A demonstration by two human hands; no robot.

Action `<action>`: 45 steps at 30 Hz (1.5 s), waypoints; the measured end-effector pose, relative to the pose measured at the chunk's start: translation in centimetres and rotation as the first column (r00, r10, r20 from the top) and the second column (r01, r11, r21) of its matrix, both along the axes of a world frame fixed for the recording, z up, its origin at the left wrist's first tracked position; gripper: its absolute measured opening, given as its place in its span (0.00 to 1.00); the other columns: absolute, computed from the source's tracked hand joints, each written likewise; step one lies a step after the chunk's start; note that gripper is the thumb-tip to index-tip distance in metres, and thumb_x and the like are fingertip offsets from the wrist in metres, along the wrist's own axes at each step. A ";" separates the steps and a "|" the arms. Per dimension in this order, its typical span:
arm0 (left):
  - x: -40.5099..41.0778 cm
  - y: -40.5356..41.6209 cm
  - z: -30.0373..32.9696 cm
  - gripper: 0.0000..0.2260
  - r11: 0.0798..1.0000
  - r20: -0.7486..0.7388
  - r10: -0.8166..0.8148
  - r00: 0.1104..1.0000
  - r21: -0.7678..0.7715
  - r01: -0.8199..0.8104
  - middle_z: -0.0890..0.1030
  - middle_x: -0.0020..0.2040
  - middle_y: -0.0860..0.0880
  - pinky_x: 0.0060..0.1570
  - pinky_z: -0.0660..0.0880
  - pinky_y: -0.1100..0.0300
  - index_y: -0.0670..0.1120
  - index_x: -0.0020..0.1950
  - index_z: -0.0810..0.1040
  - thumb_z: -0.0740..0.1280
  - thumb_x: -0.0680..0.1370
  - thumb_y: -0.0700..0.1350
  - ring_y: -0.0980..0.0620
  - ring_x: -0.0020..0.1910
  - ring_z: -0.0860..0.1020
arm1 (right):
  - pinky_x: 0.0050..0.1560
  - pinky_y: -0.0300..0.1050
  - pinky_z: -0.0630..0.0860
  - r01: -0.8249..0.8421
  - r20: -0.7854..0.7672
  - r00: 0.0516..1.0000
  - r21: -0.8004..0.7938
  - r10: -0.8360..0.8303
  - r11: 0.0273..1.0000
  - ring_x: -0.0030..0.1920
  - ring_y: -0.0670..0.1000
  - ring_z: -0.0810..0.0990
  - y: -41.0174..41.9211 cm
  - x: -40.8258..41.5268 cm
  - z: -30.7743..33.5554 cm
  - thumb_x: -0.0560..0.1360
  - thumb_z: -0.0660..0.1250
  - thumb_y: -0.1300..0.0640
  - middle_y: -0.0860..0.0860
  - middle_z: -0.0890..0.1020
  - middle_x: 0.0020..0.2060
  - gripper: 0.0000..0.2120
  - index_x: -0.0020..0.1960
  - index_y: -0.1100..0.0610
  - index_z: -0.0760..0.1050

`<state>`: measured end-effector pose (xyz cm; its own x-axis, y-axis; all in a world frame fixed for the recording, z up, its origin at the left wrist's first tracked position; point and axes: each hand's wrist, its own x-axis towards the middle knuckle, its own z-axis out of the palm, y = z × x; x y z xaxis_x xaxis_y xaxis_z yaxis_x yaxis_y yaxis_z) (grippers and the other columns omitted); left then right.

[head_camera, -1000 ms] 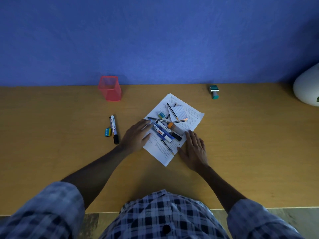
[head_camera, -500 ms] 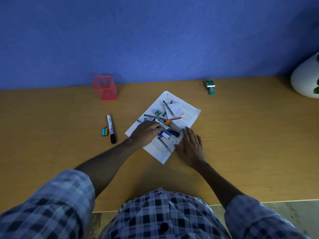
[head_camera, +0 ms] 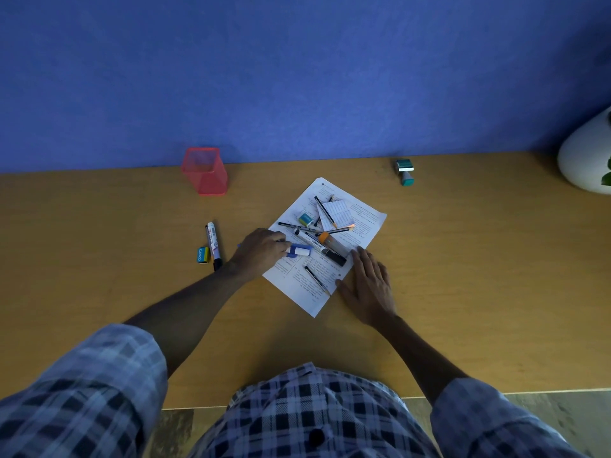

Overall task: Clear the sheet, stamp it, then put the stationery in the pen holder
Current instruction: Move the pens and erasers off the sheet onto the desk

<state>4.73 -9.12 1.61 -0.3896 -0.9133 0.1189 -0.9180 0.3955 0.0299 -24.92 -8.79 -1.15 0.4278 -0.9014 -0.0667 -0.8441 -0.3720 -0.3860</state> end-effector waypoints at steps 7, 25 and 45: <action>0.9 1.5 0.7 0.05 0.982 0.023 0.188 0.982 0.006 -0.188 0.81 0.36 0.48 0.32 0.75 0.56 0.44 0.44 0.85 0.76 0.70 0.43 0.47 0.31 0.79 | 0.77 0.55 0.52 -0.007 -0.014 1.000 0.000 0.007 1.000 0.78 0.55 0.54 0.0 0.0 -0.1 0.77 0.46 0.31 0.53 0.56 0.79 0.39 0.79 0.55 0.50; 4.8 4.6 1.3 0.11 0.655 0.074 0.752 0.655 0.039 -0.755 0.82 0.52 0.44 0.51 0.68 0.47 0.39 0.52 0.82 0.69 0.75 0.45 0.41 0.54 0.74 | 0.76 0.54 0.51 -0.016 -0.003 1.000 -0.018 0.016 1.000 0.78 0.55 0.54 0.0 -0.1 0.1 0.76 0.46 0.31 0.53 0.56 0.79 0.39 0.79 0.55 0.52; -1.5 1.6 1.1 0.19 0.948 -0.191 0.319 0.928 0.065 -0.313 0.80 0.58 0.43 0.54 0.74 0.48 0.41 0.61 0.78 0.69 0.73 0.49 0.41 0.58 0.78 | 0.76 0.55 0.52 -0.002 0.019 1.000 -0.040 0.003 0.999 0.78 0.55 0.56 0.1 -0.1 -0.2 0.77 0.47 0.33 0.54 0.58 0.78 0.38 0.78 0.57 0.54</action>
